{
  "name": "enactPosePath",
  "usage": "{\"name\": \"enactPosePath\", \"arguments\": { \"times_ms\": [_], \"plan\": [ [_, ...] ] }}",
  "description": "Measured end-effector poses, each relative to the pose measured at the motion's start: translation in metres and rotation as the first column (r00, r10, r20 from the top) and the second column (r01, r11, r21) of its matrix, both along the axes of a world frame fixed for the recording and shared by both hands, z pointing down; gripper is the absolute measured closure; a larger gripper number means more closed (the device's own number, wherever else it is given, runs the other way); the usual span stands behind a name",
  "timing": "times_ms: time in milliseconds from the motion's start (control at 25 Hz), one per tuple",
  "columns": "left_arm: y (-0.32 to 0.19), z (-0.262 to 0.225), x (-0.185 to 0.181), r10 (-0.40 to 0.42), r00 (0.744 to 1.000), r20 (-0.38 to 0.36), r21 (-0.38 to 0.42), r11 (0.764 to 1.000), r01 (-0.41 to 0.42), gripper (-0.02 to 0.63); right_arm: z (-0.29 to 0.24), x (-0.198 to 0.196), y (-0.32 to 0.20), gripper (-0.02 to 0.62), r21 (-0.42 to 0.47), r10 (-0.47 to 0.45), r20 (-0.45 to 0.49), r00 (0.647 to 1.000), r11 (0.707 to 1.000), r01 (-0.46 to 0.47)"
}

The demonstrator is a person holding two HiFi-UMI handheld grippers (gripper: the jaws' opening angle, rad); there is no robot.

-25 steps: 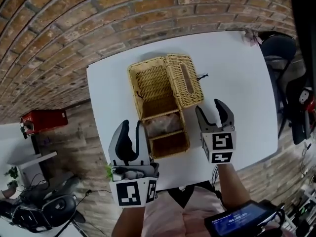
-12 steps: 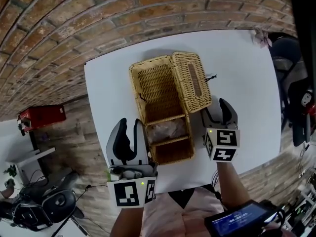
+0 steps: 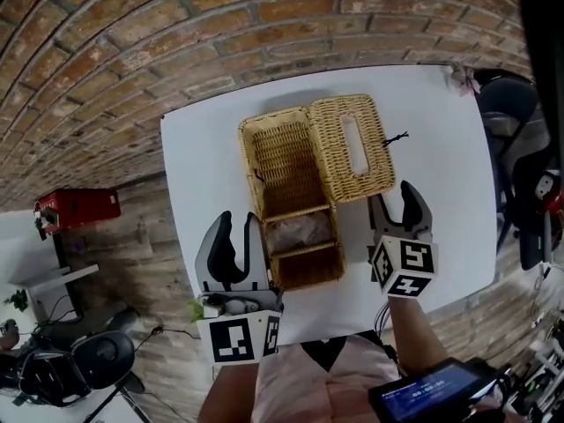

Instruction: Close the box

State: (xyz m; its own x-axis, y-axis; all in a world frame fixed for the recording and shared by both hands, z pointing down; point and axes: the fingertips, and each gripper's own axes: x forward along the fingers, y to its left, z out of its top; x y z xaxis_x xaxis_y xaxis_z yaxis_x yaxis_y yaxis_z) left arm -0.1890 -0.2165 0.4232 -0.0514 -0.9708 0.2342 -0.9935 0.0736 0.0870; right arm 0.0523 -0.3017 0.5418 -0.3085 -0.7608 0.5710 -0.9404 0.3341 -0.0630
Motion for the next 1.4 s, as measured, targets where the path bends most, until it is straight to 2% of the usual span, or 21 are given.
{"name": "enactPosePath", "arguments": {
  "times_ms": [360,520,720,1000,1400],
  "plan": [
    [0.006,-0.022,0.004,-0.008,1.000,0.007,0.054,0.998,0.008,0.474,-0.027,0.001,0.010,0.339,0.037,-0.016,0.040,0.999,0.999,0.015],
    [0.009,-0.033,0.004,-0.014,1.000,0.008,0.078,0.997,0.014,0.474,-0.042,-0.003,0.010,0.341,0.074,-0.038,0.095,0.995,0.997,0.031],
    [0.016,-0.038,0.002,-0.026,1.000,0.003,0.088,0.996,0.025,0.472,-0.062,-0.016,0.008,0.371,0.149,-0.113,0.176,0.978,0.985,0.087],
    [0.023,-0.044,-0.005,-0.038,0.999,0.008,0.096,0.995,0.037,0.472,-0.075,-0.031,0.009,0.411,0.194,-0.182,0.176,0.967,0.970,0.147],
    [0.015,-0.042,-0.008,-0.019,1.000,-0.005,0.103,0.995,0.019,0.472,-0.092,-0.050,0.017,0.416,0.240,-0.264,0.144,0.954,0.944,0.225]
  ]
}}
